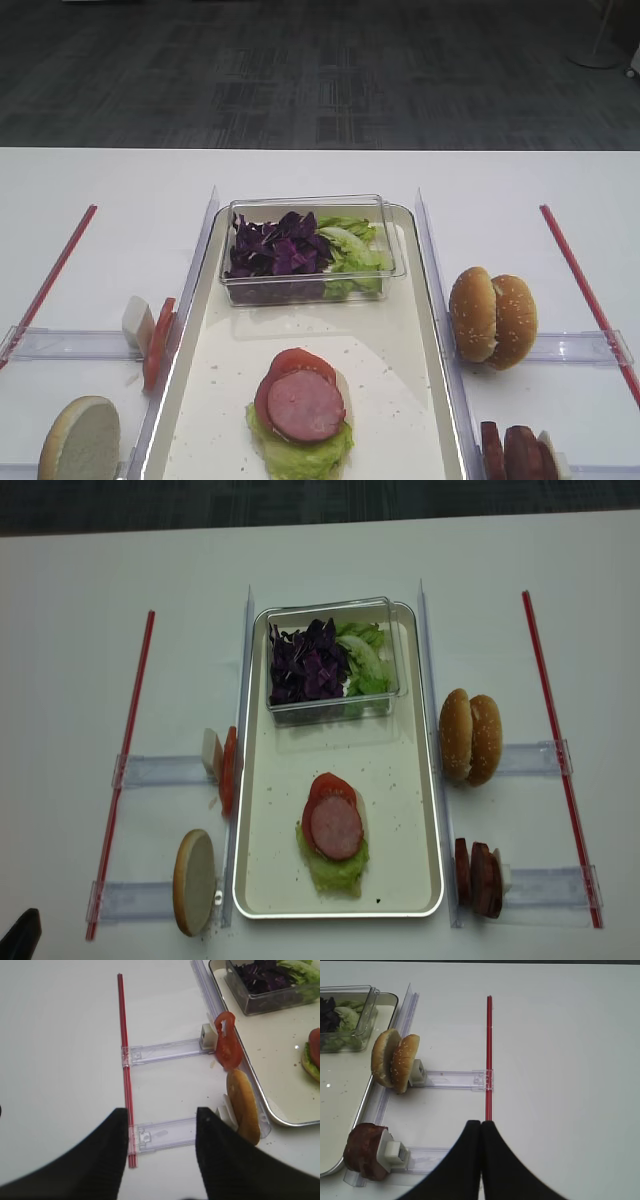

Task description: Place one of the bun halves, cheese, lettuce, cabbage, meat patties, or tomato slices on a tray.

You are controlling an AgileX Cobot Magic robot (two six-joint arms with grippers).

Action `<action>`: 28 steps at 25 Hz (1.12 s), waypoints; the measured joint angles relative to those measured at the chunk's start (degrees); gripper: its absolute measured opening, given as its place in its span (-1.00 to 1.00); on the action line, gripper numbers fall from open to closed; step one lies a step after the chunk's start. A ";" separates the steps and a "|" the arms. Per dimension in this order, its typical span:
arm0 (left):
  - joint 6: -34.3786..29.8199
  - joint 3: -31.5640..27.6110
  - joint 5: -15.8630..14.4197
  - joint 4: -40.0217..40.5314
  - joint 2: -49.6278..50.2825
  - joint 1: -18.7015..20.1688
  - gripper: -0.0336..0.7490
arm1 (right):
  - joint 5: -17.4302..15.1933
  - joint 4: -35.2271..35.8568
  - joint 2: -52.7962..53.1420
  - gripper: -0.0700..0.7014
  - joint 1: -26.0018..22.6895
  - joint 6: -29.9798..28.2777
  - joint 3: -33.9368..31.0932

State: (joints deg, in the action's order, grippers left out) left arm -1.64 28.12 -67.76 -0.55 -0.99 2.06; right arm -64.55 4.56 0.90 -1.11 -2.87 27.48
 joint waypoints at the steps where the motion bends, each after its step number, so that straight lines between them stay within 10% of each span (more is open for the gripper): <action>1: 0.00 0.00 0.00 0.00 0.00 0.00 -0.16 | 0.00 0.00 0.00 -0.72 0.00 0.00 0.00; 28: 0.00 0.00 0.00 0.00 0.00 0.00 -0.16 | 0.00 0.00 0.00 -0.72 0.00 0.00 0.00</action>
State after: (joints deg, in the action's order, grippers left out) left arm -1.64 28.12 -67.76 -0.55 -0.99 2.06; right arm -64.55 4.56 0.90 -1.11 -2.87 27.48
